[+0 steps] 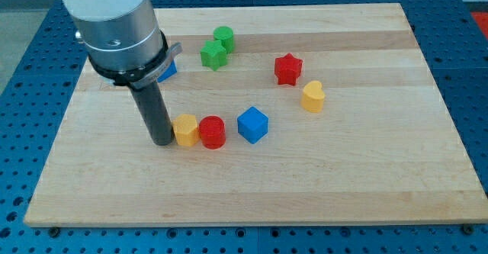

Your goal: Move the yellow hexagon to the top left of the red circle

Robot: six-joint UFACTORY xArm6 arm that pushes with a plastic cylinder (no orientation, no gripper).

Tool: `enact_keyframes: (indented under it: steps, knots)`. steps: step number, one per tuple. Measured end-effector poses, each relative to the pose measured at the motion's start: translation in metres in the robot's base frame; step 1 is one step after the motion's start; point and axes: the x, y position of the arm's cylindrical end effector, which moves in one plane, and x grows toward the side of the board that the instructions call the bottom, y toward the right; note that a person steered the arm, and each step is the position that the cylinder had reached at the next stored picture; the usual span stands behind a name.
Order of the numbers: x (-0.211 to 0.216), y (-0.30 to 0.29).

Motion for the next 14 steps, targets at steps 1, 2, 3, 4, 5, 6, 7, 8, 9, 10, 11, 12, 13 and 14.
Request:
enact_keyframes:
  steps: [1, 2, 3, 4, 5, 6, 7, 8, 9, 10, 11, 12, 13, 14]
  knots:
    - [0.033, 0.0]
    - [0.053, 0.001]
    - [0.049, 0.007]
    - [0.032, 0.011]
    - [0.014, 0.026]
    - [-0.005, 0.043]
    - [-0.015, 0.041]
    - [-0.016, 0.005]
    - [-0.028, 0.0]
    - [-0.035, 0.009]
    - [-0.035, 0.009]
    - [-0.063, 0.01]
    - [-0.068, 0.012]
    - [-0.068, 0.007]
